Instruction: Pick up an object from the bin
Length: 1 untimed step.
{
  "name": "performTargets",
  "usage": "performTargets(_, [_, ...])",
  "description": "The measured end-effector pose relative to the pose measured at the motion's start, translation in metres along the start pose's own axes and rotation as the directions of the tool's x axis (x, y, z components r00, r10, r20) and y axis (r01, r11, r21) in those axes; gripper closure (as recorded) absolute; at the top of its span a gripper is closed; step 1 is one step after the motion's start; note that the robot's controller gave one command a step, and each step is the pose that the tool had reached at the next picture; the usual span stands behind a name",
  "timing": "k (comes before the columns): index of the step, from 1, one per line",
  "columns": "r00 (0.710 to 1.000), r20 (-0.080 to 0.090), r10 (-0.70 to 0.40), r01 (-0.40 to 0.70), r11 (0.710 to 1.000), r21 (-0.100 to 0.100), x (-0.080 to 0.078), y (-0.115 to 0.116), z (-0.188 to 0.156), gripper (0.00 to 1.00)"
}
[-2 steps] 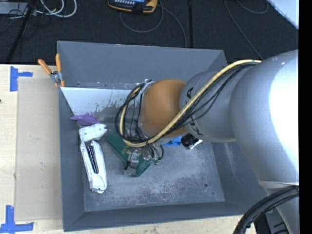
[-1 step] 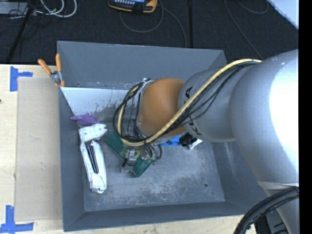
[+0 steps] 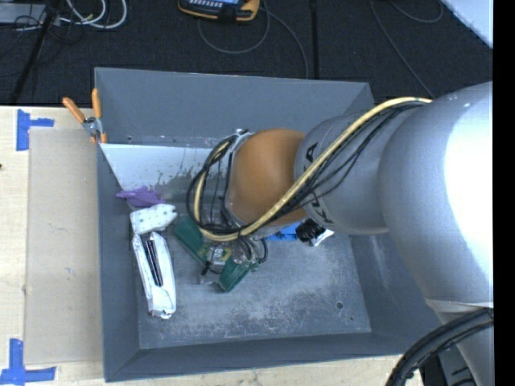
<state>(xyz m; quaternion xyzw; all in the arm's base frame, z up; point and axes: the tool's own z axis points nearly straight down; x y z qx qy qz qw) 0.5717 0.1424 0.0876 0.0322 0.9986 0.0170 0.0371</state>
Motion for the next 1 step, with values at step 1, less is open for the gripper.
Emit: performTargets(1, [1.0,0.0,0.0,0.0,1.0,0.0,0.0,0.0,0.0,1.0])
